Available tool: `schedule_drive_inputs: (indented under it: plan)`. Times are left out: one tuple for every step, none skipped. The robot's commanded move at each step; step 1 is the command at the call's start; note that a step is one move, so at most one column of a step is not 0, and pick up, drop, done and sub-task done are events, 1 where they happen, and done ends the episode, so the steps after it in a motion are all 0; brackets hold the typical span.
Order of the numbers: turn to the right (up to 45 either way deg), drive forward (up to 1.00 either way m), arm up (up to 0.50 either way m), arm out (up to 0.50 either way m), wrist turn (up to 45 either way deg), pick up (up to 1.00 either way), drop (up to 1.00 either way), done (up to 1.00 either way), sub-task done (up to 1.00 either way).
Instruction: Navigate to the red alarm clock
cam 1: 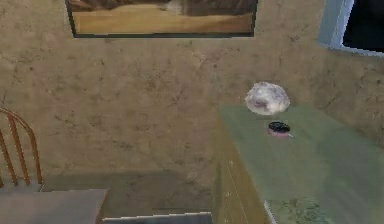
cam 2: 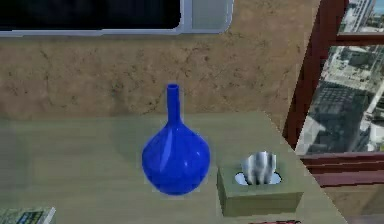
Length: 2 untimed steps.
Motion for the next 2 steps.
schedule_drive_inputs:
  plan:
    - [27.0, 0.0, 0.0, 0.0, 0.0, 0.0, 0.0, 0.0, 0.0]
    - [0.0, 0.0, 0.0, 0.0, 0.0, 0.0, 0.0, 1.0, 0.0]
